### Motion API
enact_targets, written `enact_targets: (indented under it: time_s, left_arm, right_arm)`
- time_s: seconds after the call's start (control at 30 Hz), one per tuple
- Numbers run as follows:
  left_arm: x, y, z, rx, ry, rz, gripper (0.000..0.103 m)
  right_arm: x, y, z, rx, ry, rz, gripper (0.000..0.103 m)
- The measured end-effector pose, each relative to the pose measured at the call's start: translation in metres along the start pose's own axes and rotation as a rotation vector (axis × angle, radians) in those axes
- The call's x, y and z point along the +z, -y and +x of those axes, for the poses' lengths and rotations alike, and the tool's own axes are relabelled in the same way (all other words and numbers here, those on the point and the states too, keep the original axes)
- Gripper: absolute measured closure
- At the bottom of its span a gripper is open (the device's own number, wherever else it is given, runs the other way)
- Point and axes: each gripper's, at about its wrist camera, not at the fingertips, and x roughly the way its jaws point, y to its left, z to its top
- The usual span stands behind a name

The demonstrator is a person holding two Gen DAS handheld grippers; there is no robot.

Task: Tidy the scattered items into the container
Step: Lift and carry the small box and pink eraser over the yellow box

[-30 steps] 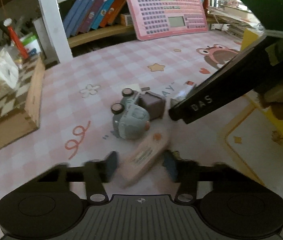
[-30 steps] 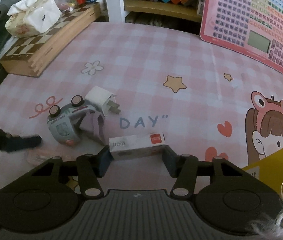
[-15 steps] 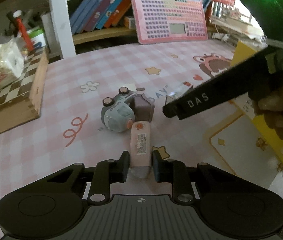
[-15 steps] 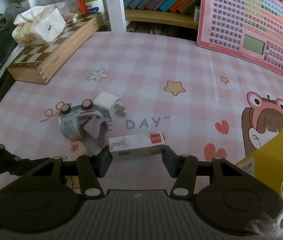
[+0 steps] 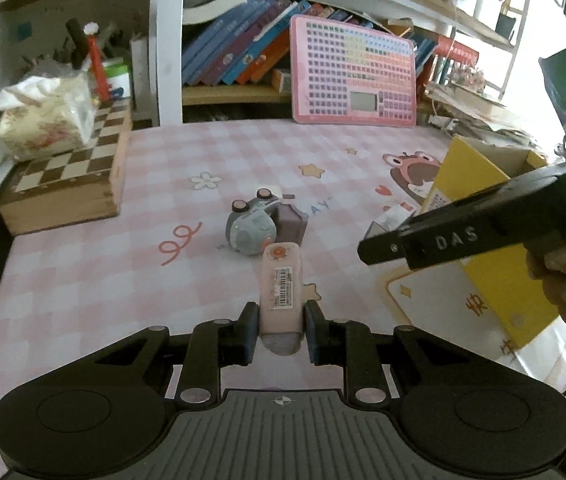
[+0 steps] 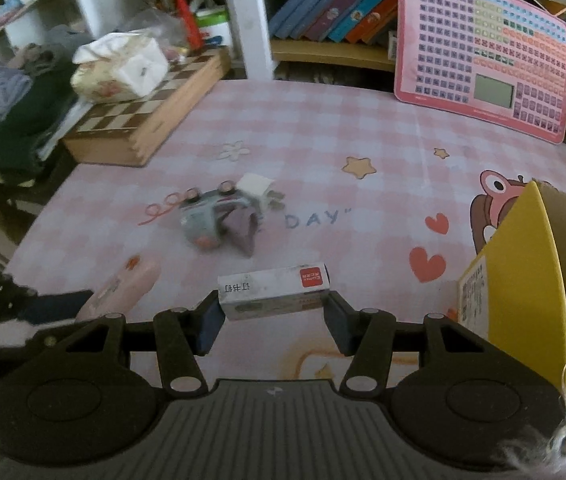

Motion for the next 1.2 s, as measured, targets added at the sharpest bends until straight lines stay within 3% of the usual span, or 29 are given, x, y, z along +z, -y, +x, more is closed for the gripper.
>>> enact_targets:
  time_s: [0.47, 0.83, 1.2]
  left_arm:
    - [-0.021, 0.013, -0.069, 0.011, 0.08, 0.037, 0.081]
    - [-0.034, 0.029, -0.118, -0.073, 0.129, -0.004, 0.081]
    - [-0.048, 0.046, -0.145, -0.158, 0.125, -0.011, 0.081]
  right_arm:
    - [-0.038, -0.023, -0.061, 0.024, 0.061, -0.007, 0.051]
    - [-0.082, -0.029, -0.118, -0.009, 0.101, -0.002, 0.051]
    - [-0.129, -0.031, -0.152, -0.044, 0.11, 0.073, 0.051]
